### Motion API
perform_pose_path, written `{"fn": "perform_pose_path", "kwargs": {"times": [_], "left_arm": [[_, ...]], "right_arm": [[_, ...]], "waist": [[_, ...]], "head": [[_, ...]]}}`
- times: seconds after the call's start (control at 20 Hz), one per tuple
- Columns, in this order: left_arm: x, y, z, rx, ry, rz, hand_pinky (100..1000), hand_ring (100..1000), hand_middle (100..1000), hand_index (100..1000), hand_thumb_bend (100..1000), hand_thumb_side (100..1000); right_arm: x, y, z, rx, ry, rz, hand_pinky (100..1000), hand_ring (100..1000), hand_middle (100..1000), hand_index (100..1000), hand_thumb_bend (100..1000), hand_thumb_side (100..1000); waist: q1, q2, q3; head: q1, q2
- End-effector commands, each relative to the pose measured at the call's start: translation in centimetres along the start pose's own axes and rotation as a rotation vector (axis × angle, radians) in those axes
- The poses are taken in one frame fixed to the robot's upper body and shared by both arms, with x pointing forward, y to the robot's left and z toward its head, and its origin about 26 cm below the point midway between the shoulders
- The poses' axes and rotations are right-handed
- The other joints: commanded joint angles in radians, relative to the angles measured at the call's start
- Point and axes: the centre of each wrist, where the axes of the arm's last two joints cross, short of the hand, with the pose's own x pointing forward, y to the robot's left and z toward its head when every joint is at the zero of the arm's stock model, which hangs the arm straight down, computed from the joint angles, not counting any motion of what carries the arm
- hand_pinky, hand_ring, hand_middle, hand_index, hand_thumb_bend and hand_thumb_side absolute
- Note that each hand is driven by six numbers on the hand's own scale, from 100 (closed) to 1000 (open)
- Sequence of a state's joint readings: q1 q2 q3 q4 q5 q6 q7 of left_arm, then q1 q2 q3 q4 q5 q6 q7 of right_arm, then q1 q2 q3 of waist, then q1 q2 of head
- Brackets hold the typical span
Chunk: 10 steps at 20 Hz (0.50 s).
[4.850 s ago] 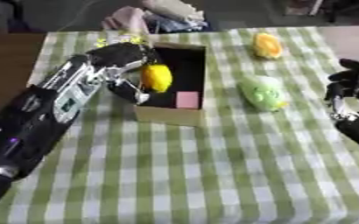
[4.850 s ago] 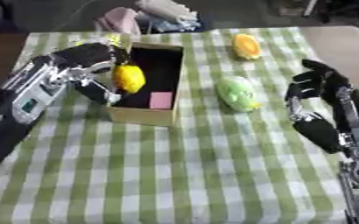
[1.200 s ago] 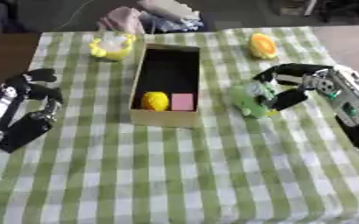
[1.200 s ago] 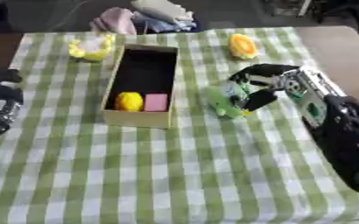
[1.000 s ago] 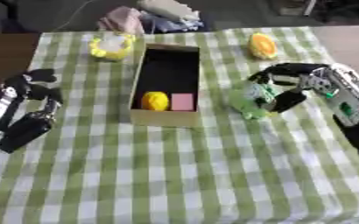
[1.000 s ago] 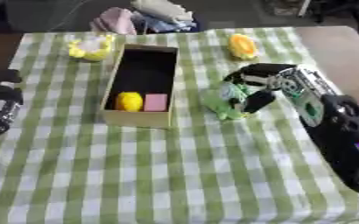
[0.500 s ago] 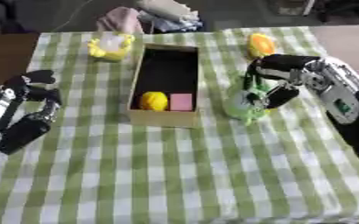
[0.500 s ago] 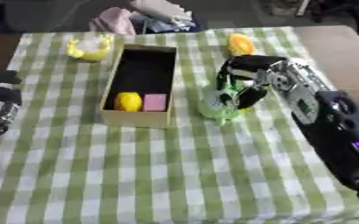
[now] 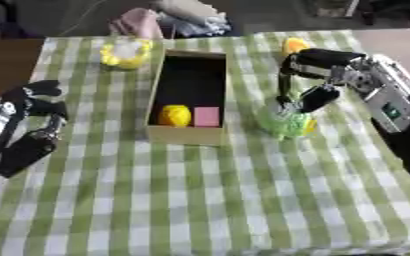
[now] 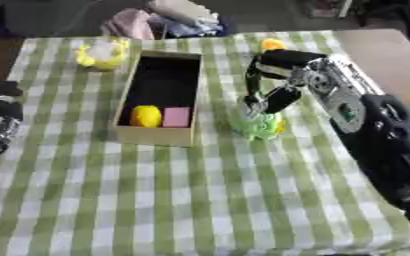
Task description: Pick up objects on the table and place them in the box.
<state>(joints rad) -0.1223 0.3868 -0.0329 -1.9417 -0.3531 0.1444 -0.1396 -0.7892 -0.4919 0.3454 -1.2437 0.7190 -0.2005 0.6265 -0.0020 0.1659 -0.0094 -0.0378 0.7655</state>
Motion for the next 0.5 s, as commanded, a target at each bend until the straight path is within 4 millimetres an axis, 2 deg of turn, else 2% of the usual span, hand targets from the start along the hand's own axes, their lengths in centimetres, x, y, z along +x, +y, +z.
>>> {"fn": "perform_pose_path", "kwargs": {"times": [0.05,0.1,0.2,0.5], "left_arm": [[0.2,0.6,0.0,0.010,-0.013,-0.013,767,713,759,881,102,595],[0.2,0.5,0.0,0.010,-0.012,-0.013,767,713,760,881,102,596],[0.2,0.5,0.0,0.008,-0.009,-0.011,767,714,760,882,102,597],[0.1,0.4,0.1,0.004,-0.007,-0.010,767,714,761,881,102,598]], "right_arm": [[-1.1,-0.2,0.5,0.097,0.047,-0.015,844,893,920,1000,100,918],[-1.2,0.0,0.4,0.131,0.059,-0.021,855,911,959,1000,100,965],[-1.5,0.5,0.2,0.188,0.086,-0.028,865,925,983,1000,100,993],[-1.7,1.3,-0.4,0.276,0.159,0.048,894,961,1000,1000,103,986]], "waist": [[-0.014,-0.029,0.002],[-0.014,-0.029,0.001],[-0.014,-0.029,0.001],[-0.012,-0.027,0.000]], "head": [[-0.003,0.005],[-0.003,0.005],[-0.003,0.005],[-0.007,0.005]]}}
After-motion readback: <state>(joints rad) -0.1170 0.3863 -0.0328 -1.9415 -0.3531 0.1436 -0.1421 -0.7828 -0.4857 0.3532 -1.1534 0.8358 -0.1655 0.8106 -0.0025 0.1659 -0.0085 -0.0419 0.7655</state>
